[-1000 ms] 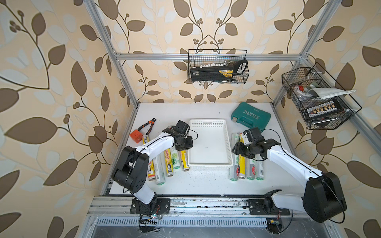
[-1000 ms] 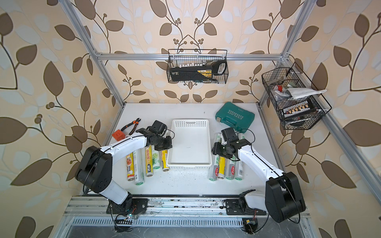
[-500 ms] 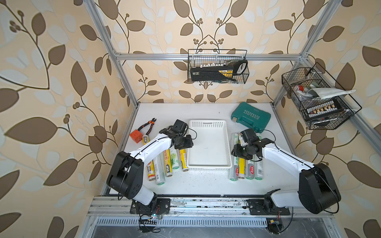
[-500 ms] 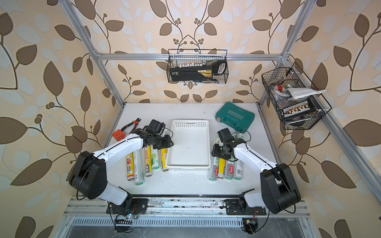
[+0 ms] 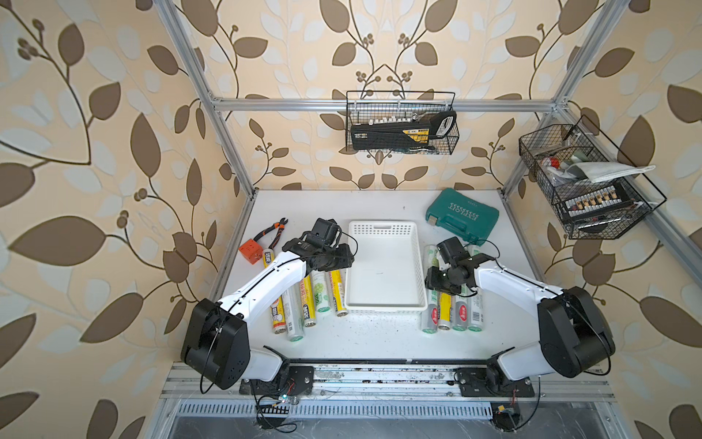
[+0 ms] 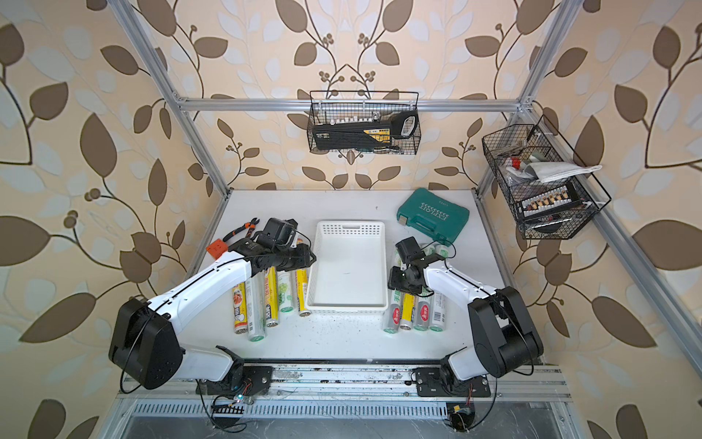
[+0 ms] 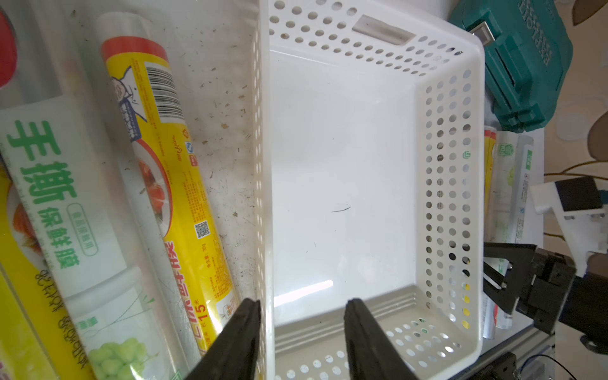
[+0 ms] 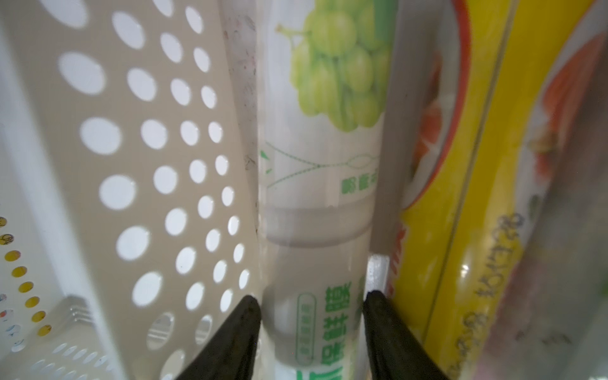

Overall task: Put the plastic wrap into the basket
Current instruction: Move the plastic wrap to the center of the board, then pick up the plastic wrap from the center of the board.

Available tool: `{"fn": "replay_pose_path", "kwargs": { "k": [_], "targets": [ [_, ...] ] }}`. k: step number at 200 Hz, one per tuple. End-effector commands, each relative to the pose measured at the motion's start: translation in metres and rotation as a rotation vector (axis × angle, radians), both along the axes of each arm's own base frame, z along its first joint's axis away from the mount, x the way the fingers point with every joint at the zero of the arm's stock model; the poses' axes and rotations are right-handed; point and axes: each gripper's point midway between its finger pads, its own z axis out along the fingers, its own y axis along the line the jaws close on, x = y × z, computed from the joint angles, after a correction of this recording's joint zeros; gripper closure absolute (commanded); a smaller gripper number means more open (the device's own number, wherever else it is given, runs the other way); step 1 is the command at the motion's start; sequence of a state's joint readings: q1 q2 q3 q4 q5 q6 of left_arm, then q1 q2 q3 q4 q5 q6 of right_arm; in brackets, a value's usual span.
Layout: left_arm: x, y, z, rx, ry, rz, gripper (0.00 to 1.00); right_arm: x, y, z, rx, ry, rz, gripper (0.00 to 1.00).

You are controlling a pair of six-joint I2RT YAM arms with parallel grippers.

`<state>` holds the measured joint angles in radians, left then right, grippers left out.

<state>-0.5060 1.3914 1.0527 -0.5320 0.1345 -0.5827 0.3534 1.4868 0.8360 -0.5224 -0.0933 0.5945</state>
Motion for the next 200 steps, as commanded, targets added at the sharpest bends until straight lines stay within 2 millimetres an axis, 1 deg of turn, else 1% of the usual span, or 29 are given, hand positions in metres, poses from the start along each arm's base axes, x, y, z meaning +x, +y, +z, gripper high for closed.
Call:
{"fn": "replay_pose_path", "kwargs": {
  "k": [1,69,104,114,123,143,175,200],
  "targets": [
    [-0.001,0.001,0.017,-0.011,-0.035,0.011,0.53,0.011,0.000,0.003,-0.020,-0.019,-0.013,0.43],
    [-0.001,0.002,0.014,0.000,-0.030,0.014,0.53,0.016,0.001,-0.010,-0.034,0.002,-0.008,0.39],
    [0.000,0.001,0.014,-0.003,-0.029,0.017,0.53,0.019,0.002,-0.012,-0.038,0.007,-0.003,0.39],
    [0.000,0.002,0.015,-0.002,-0.030,0.018,0.53,0.019,0.003,-0.012,-0.038,0.008,-0.002,0.41],
    [0.000,0.001,0.014,-0.001,-0.028,0.017,0.53,0.020,0.003,-0.010,-0.039,0.007,0.002,0.44],
    [0.001,0.002,0.015,0.000,-0.032,0.020,0.53,0.020,-0.001,-0.002,-0.056,-0.005,0.004,0.52],
    [0.001,0.004,0.016,0.008,-0.035,0.023,0.53,0.019,-0.007,0.021,-0.087,-0.033,0.013,0.59],
    [0.001,0.005,0.019,0.012,-0.037,0.028,0.53,0.016,-0.013,0.042,-0.110,-0.051,0.015,0.60]
  ]
}}
